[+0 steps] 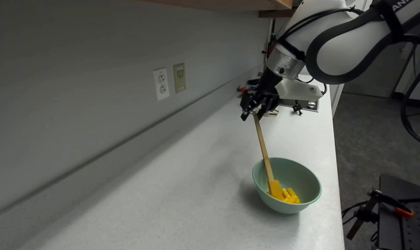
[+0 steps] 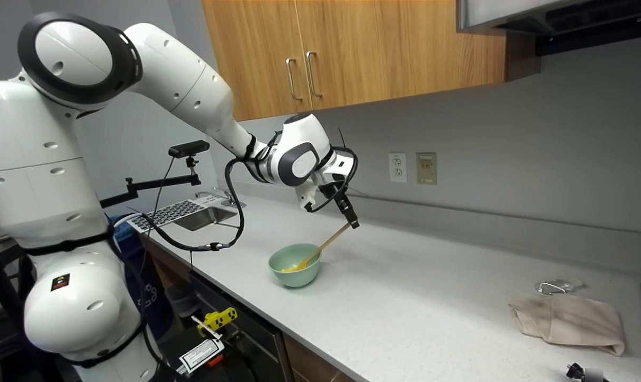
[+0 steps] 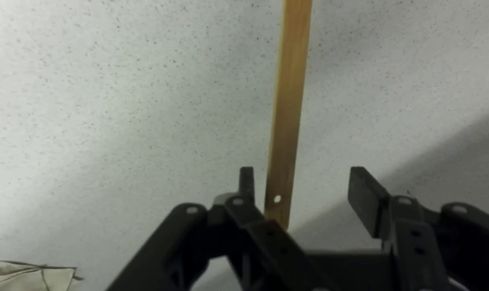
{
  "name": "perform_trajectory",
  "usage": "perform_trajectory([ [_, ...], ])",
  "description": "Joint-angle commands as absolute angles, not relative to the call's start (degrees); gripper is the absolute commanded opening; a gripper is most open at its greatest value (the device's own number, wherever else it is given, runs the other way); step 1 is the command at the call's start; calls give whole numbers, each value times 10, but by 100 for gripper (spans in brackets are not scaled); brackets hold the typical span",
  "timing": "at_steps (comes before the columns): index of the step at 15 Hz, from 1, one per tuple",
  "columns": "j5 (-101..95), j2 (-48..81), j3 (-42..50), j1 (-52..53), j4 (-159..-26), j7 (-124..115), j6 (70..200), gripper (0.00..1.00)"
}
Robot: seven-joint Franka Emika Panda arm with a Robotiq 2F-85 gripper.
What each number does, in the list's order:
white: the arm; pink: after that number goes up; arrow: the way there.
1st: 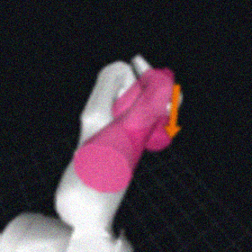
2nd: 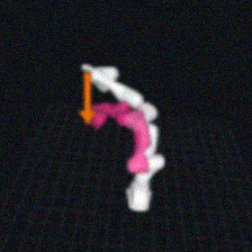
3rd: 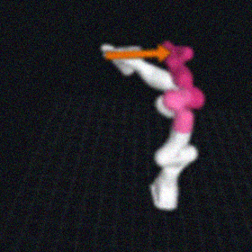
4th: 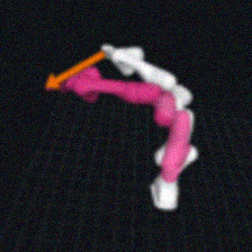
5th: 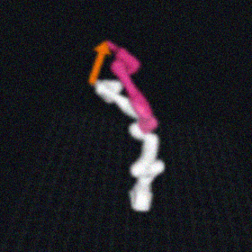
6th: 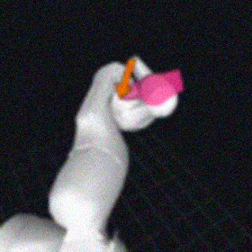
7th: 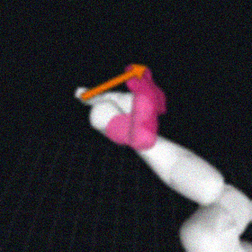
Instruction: Stir the bowl
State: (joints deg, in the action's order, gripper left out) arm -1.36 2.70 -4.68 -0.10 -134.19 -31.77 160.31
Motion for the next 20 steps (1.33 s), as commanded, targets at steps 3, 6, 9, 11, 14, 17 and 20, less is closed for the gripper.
perform_trajectory([
  [3,10,-60,-37,9,-1357,-275,1490,100],
  [6,23,-106,-43,13,-1371,-264,1438,100],
  [9,20,-153,-54,18,-1395,-279,1418,100],
  [11,18,-182,-65,20,-1413,-288,1421,100],
  [14,16,-220,-86,22,-1435,-301,1425,100],
  [17,-2,-248,-119,16,-1448,-332,1424,100],
  [20,4,-227,-120,13,-1435,-320,1430,100],
])
